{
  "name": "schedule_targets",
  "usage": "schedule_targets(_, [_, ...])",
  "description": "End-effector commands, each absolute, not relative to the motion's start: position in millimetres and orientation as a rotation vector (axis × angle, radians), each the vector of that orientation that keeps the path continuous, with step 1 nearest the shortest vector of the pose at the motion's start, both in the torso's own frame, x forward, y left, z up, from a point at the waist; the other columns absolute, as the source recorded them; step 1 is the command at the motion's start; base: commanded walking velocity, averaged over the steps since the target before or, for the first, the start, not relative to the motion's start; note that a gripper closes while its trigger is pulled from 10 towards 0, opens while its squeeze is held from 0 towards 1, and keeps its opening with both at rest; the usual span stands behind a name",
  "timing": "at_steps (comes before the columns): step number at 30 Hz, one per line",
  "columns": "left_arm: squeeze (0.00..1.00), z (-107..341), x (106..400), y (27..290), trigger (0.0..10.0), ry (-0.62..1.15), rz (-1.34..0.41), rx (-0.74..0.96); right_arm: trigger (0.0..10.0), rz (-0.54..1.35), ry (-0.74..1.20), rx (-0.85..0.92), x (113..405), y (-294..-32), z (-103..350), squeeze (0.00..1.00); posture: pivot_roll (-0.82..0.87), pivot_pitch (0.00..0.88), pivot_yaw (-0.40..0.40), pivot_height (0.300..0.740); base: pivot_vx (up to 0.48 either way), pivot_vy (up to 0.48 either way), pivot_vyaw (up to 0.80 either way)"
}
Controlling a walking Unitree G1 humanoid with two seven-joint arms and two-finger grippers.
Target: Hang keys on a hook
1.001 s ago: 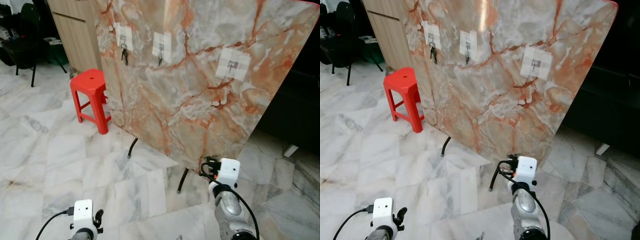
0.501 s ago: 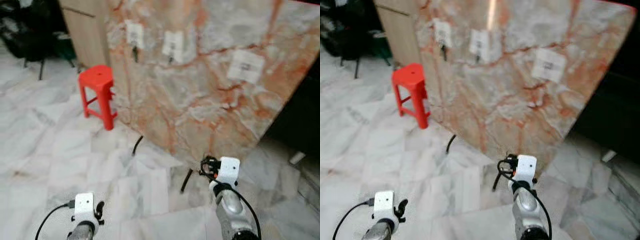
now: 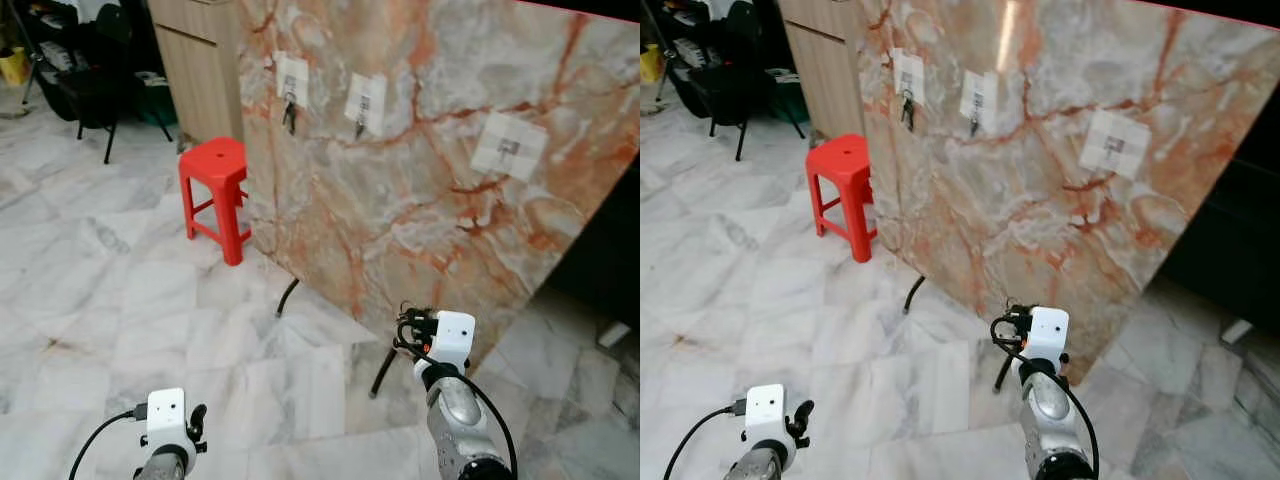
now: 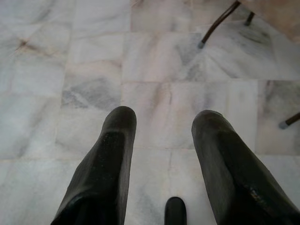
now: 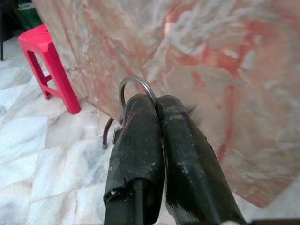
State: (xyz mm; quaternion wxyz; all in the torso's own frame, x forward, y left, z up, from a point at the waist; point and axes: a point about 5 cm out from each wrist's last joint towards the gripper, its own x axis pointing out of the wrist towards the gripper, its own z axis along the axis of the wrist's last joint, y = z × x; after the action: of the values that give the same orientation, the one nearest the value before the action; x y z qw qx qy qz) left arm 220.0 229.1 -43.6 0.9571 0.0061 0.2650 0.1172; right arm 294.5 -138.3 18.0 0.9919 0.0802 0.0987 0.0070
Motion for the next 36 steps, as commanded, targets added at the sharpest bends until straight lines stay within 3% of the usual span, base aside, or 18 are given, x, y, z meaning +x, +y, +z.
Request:
schedule_targets(1, [0.00, -43.4, 220.9, 227.5, 10.0, 0.537, 0.231, 0.010, 10.0, -0.005, 0.160, 0.167, 298.2, -140.5, 24.3, 0.00, 0.04, 0.000, -0.051, 0.740, 0.285, 0.000, 0.00])
schedule_targets(30, [0.00, -43.0, 222.1, 224.4, 10.0, 0.529, 0.228, 0.010, 10.0, -0.004, 0.139, 0.172, 303.2, -140.2, 30.1, 0.00, 0.04, 0.000, -0.064, 0.740, 0.289, 0.000, -0.05])
schedule_targets(36, [0.00, -43.6, 221.4, 223.3, 10.0, 0.528, 0.231, 0.002, 10.0, -0.009, 0.119, 0.172, 305.3, -142.4, 34.0, 0.00, 0.04, 0.000, -0.068, 0.740, 0.000, 0.000, 0.00])
